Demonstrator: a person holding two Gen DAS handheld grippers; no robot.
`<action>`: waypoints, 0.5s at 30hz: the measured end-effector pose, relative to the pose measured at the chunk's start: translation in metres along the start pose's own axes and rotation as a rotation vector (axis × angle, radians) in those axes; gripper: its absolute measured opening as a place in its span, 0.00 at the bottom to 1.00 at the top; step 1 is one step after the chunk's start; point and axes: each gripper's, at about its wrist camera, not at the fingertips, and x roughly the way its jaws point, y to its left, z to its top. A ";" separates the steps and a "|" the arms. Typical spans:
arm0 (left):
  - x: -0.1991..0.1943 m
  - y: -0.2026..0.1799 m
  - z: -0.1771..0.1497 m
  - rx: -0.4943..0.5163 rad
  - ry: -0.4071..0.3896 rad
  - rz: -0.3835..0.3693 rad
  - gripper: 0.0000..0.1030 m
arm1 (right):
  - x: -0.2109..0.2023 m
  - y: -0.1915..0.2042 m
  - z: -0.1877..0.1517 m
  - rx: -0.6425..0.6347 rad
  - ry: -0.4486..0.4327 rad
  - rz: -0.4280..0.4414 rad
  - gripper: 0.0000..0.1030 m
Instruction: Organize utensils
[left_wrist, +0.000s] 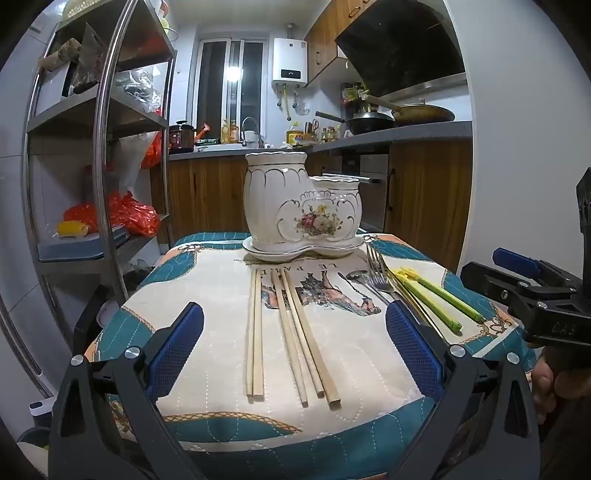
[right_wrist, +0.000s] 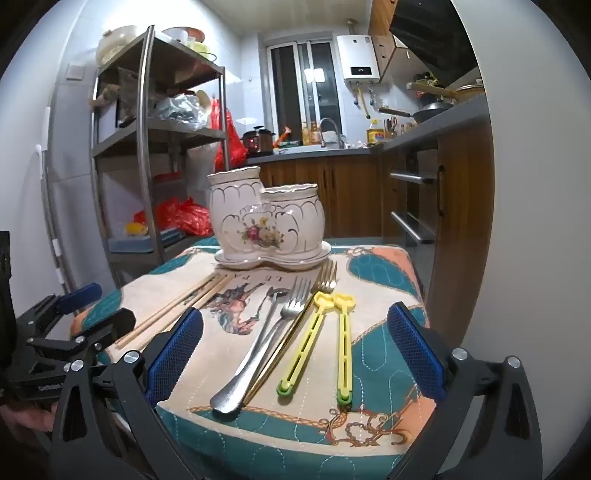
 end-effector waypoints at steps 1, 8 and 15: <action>0.000 0.000 0.000 0.001 0.000 0.005 0.94 | 0.000 0.000 0.000 -0.002 -0.003 0.000 0.96; 0.009 -0.002 0.001 0.004 0.026 -0.011 0.95 | 0.002 -0.002 0.001 0.011 0.009 0.001 0.96; 0.004 -0.001 -0.003 -0.004 0.013 -0.013 0.95 | 0.004 -0.001 0.000 0.007 0.007 0.001 0.96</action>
